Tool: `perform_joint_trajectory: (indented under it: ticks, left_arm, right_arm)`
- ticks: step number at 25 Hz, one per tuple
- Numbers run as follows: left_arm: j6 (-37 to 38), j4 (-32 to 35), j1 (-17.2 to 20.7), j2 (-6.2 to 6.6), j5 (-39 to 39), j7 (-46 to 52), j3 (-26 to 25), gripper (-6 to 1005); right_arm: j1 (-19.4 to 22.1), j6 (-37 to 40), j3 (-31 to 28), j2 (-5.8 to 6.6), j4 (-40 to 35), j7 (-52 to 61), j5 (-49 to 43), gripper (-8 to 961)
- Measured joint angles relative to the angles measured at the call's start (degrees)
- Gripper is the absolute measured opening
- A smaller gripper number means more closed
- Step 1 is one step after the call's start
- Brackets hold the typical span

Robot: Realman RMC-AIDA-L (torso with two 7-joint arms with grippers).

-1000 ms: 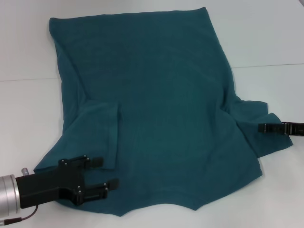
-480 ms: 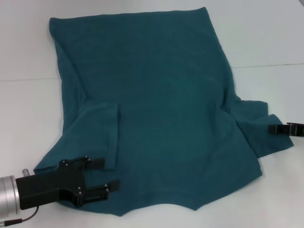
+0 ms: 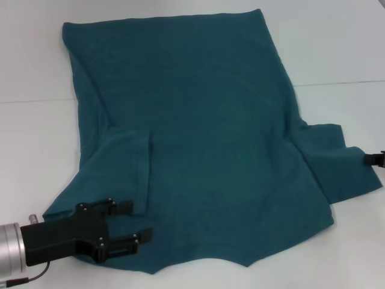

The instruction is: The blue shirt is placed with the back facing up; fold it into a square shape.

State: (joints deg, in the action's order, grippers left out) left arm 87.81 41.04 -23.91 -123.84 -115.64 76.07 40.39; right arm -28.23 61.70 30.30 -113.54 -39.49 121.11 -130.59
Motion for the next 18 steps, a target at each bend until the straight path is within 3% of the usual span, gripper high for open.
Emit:
perform_joint_trajectory:
  ticks: [1,4,18]
  left_arm:
    - [0.00,-0.03,0.00,-0.02,0.07,0.01,0.00,788]
    - [0.00,-0.13,0.00,-0.07,0.16,0.02,0.04,788]
    - [0.81,-0.26,0.00,-0.17,0.34,0.21,-0.32,787]
  right_arm:
    - [0.35,0.05,-0.13,0.00,-0.28,-0.02,0.53,197]
    - [1.05,0.44,-0.45,0.18,-0.76,-0.67,1.96,0]
    - [2.71,1.98,-2.36,-0.04,-5.01,-1.47,8.38,0]
